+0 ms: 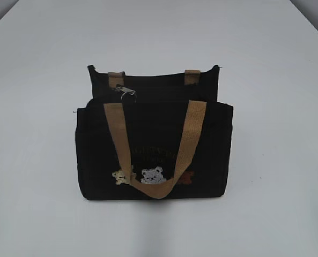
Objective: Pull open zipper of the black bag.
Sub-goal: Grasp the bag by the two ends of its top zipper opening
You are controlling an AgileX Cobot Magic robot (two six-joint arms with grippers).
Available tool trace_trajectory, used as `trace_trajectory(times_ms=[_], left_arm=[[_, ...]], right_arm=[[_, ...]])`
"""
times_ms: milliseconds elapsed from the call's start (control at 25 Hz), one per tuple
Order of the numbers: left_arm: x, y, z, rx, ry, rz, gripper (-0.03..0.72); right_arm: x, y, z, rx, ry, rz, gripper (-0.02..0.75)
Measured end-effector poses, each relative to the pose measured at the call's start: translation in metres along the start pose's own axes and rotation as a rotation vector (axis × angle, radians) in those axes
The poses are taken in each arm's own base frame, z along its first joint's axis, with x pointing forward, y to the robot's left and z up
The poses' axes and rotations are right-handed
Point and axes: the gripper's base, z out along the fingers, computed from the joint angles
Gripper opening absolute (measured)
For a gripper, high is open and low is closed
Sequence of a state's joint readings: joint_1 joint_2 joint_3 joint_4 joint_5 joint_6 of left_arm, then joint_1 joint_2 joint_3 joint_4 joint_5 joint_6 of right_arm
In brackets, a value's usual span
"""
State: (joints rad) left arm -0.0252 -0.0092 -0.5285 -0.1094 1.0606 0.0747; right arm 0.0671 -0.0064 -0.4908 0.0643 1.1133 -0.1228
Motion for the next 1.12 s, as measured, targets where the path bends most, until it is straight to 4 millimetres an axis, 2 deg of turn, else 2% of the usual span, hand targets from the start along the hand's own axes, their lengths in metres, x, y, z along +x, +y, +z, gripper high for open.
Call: trace_trajectory(times_ms=[480, 760, 920, 1000, 1120], left_arm=[[0.000, 0.000, 0.000, 0.000, 0.000, 0.000, 0.445], [-0.003, -0.004, -0.001, 0.040, -0.026, -0.024, 0.390], [-0.037, -0.012, -0.003, 0.149, -0.208, -0.123, 0.372], [-0.053, -0.013, 0.007, 0.186, -0.235, -0.188, 0.370], [-0.072, -0.013, 0.037, 0.228, -0.157, -0.298, 0.370]], right_arm=[[0.000, 0.000, 0.000, 0.001, -0.004, 0.000, 0.579], [-0.002, 0.001, 0.000, -0.007, -0.018, 0.007, 0.579], [-0.010, 0.004, -0.002, -0.051, -0.087, 0.037, 0.579], [-0.021, 0.005, 0.002, -0.070, -0.133, 0.058, 0.579], [-0.041, 0.004, 0.019, -0.086, -0.132, 0.066, 0.579]])
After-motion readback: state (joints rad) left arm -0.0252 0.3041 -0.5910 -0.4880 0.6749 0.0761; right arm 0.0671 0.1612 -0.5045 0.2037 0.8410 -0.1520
